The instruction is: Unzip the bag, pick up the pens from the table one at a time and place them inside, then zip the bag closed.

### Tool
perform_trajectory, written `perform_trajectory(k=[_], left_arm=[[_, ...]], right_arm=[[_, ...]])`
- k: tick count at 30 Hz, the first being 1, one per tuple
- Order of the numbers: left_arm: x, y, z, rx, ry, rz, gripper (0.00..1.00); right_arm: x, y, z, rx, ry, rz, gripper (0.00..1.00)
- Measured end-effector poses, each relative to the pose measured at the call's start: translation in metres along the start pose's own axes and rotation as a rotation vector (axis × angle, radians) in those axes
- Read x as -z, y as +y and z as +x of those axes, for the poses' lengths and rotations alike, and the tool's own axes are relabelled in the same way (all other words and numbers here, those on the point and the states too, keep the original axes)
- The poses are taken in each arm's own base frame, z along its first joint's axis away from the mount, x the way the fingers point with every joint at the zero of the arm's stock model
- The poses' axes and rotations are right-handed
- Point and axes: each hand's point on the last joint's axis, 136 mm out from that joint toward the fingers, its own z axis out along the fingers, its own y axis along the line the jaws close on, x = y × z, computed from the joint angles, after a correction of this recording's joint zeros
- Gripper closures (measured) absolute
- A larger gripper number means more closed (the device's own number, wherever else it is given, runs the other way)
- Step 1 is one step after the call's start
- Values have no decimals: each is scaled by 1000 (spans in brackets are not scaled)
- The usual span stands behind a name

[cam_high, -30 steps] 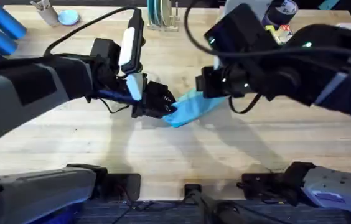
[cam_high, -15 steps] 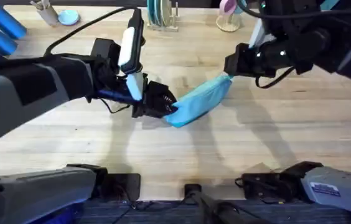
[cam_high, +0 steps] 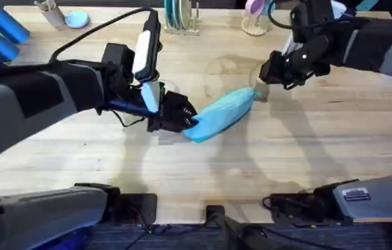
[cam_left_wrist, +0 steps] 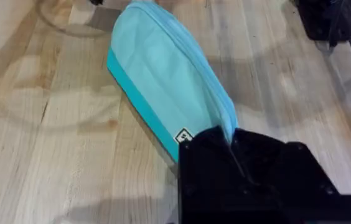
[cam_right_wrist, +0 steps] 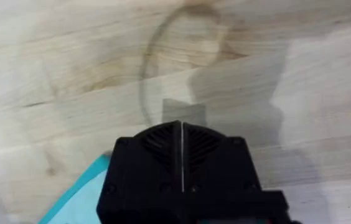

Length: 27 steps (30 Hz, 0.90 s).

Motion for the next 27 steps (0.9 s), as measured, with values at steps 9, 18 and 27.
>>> perform_trajectory(k=[9,18,27], left_arm=[[0,0,0,0,0,0,957],[0,0,0,1,0,0,957],[0,-1,0,2,-1,2,623]], right_arm=[[44,19,-14,95,-119,-55,577],[118,17,3,169,-182,-94,5],[152,16,7,189,-252,-129,5]])
